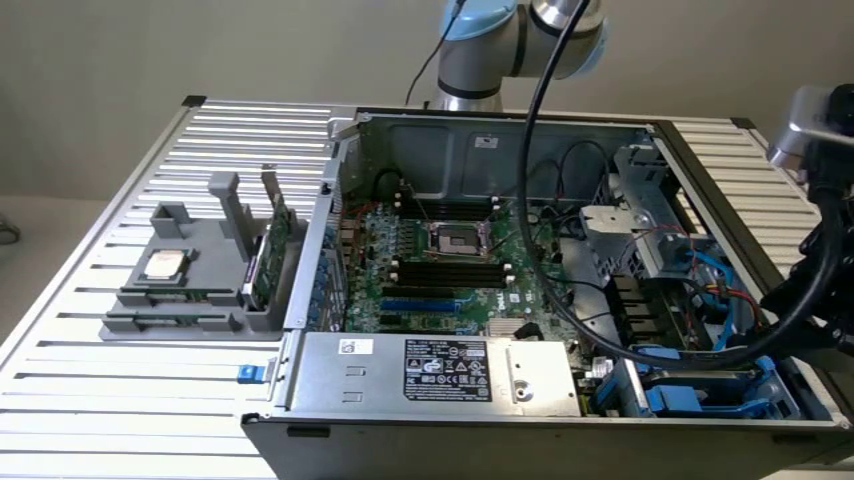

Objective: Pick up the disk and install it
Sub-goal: 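Insert the disk into the insertion slot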

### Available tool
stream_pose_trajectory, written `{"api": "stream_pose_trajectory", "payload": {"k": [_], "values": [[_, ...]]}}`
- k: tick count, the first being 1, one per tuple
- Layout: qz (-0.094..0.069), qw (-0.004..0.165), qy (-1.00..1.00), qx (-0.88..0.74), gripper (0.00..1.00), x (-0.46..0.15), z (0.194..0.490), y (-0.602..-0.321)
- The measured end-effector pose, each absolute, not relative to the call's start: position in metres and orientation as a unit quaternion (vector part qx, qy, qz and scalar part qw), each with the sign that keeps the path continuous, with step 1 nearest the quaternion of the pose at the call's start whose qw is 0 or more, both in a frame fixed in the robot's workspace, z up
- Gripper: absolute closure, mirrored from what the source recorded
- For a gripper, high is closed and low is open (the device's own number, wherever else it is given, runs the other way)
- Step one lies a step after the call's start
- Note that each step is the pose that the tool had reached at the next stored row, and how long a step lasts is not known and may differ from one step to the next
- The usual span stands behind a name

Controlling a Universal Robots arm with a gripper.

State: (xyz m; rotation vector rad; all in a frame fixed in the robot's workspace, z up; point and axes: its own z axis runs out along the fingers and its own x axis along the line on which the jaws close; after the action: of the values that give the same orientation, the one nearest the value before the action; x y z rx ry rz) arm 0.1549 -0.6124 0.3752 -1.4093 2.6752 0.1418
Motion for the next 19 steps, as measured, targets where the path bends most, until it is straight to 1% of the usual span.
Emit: {"api": "stream_pose_trajectory", "payload": {"k": [12, 14, 19], "values": [[0.041, 0.061, 0.925, -0.373, 0.55, 0.1549, 0.3741, -0.6124], [0.042, 0.057, 0.929, -0.363, 0.55, 0.1549, 0.3741, -0.6125], [0.048, 0.040, 0.937, -0.343, 0.55, 0.1549, 0.3740, -0.6124]]}}
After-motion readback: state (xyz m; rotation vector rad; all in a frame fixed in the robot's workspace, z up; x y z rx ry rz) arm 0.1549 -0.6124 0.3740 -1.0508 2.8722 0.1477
